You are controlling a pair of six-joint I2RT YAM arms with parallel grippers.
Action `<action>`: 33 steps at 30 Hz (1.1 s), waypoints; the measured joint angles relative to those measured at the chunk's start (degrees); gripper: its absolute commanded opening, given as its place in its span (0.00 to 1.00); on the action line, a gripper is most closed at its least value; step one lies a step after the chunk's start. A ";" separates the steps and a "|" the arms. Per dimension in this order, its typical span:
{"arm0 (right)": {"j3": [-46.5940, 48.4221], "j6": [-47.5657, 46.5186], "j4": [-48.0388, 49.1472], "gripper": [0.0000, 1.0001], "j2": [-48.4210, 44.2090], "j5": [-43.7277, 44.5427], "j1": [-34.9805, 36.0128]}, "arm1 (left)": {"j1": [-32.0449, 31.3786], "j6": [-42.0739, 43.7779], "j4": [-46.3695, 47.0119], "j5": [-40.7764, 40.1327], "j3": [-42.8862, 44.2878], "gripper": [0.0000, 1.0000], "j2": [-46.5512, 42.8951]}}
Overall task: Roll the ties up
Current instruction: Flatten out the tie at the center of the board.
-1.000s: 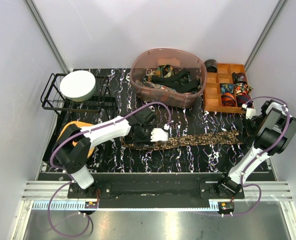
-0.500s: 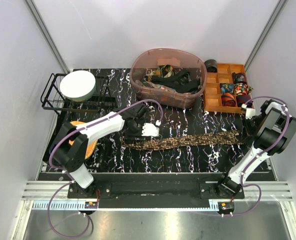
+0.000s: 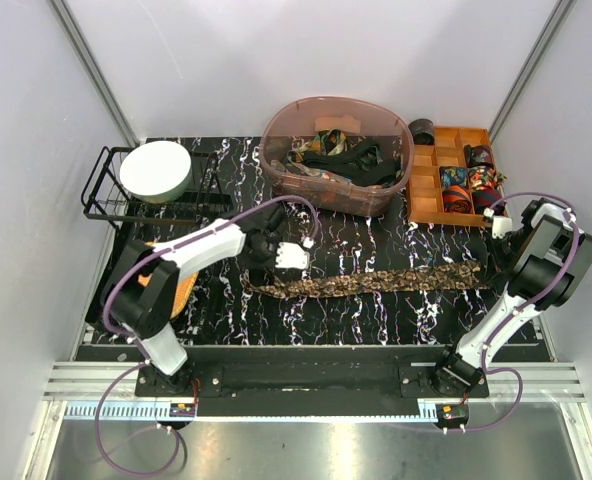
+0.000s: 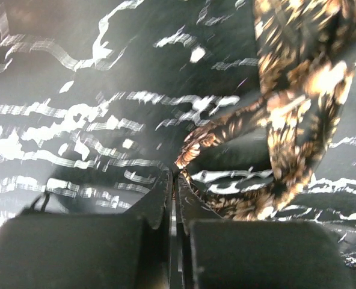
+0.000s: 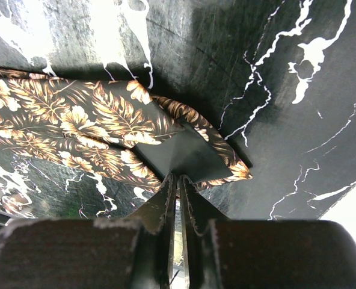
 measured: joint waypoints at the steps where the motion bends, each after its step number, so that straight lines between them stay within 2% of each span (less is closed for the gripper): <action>1: 0.00 -0.02 0.00 0.10 0.00 0.04 0.00 | 0.63 -0.28 -0.02 0.09 0.00 0.00 -0.98; 11: 0.11 -0.22 0.17 0.09 0.02 1.09 -0.02 | 2.43 -6.29 6.32 -1.57 -5.07 0.00 -11.34; 18: 0.11 -0.44 0.20 0.09 0.02 1.11 -0.07 | 2.38 -11.39 19.43 -11.87 -22.23 0.00 -19.76; 21: 0.13 -0.48 0.20 0.09 0.02 1.14 -0.11 | 2.40 -12.83 20.81 -13.29 -24.00 0.15 -19.82; 22: 0.13 -0.48 0.20 0.09 0.02 1.14 -0.11 | 2.40 -13.05 20.81 -13.14 -24.00 0.26 -19.96; 23: 0.15 -0.48 0.20 0.09 0.04 1.14 -0.11 | 2.38 -13.22 20.74 -12.59 -24.00 0.33 -20.15; 27: 0.15 -0.48 0.17 0.09 0.04 1.14 -0.11 | 2.27 -12.44 18.01 -7.74 -24.02 0.44 -23.71; 28: 0.15 -0.48 0.17 0.09 0.04 1.14 -0.11 | 2.27 -11.93 17.25 -6.56 -24.06 0.49 -24.81; 29: 0.15 -0.48 0.17 0.09 0.04 1.14 -0.11 | 2.27 -11.04 16.44 -5.11 -24.22 0.58 -26.40; 33: 0.15 -0.50 0.17 0.09 0.04 1.14 -0.11 | 2.27 -6.82 12.33 0.31 -24.76 0.73 -31.85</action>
